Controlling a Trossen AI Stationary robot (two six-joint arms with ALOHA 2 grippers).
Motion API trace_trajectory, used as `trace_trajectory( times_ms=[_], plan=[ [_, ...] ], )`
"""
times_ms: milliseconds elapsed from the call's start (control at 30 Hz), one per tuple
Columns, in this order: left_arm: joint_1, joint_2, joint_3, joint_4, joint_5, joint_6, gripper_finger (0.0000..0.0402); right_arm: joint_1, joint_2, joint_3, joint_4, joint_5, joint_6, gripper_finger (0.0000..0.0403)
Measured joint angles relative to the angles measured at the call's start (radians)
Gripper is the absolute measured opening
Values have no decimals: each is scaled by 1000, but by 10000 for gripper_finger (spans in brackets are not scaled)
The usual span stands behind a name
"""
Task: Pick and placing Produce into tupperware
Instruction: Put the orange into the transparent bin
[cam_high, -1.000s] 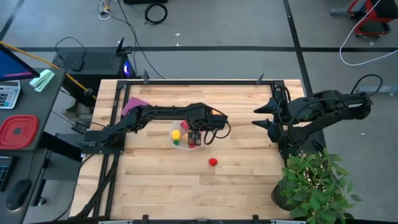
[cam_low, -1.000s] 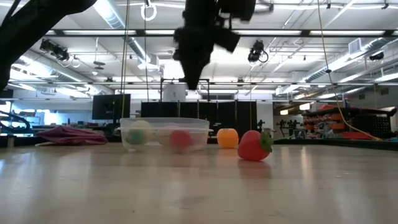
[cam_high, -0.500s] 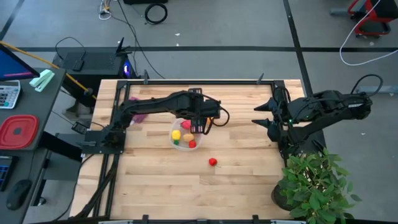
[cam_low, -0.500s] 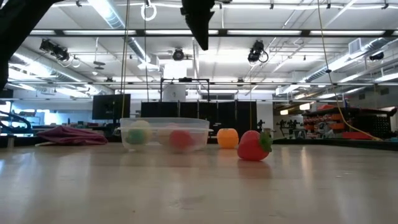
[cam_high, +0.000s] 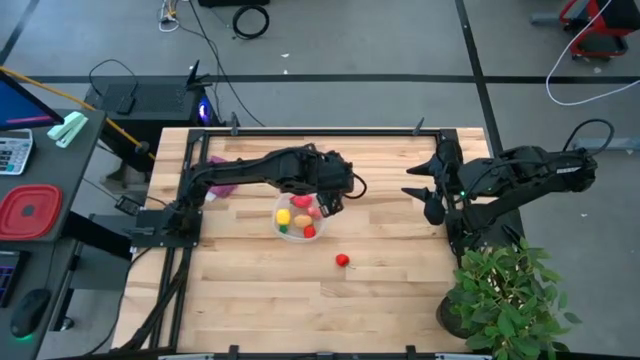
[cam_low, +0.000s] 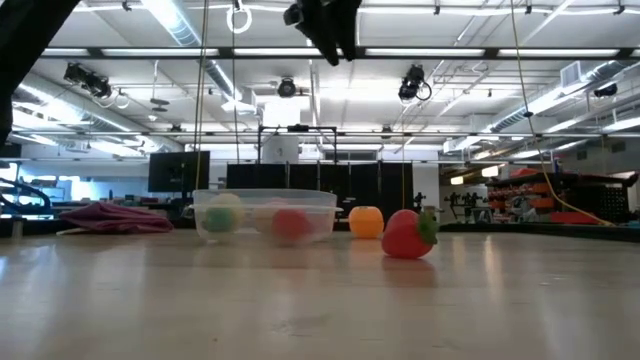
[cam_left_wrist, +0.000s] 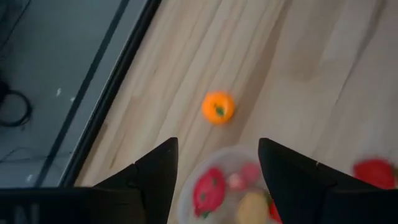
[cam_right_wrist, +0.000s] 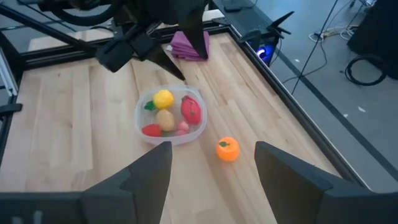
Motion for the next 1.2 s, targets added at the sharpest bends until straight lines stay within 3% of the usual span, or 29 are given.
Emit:
trace_trajectory(
  times_ms=[200,567,800,1200],
  plan=[
    [7,-14,0,183,0,205,228,0,0,0,1,-1,6,240],
    [-31,-27,0,156,0,106,223,0,8,0,-5,-20,36,240],
    [-46,-27,0,232,1,-38,223,0,28,0,-15,-30,55,240],
    [0,-27,0,364,-3,-46,202,0,38,0,-36,-29,22,240]
  ],
)
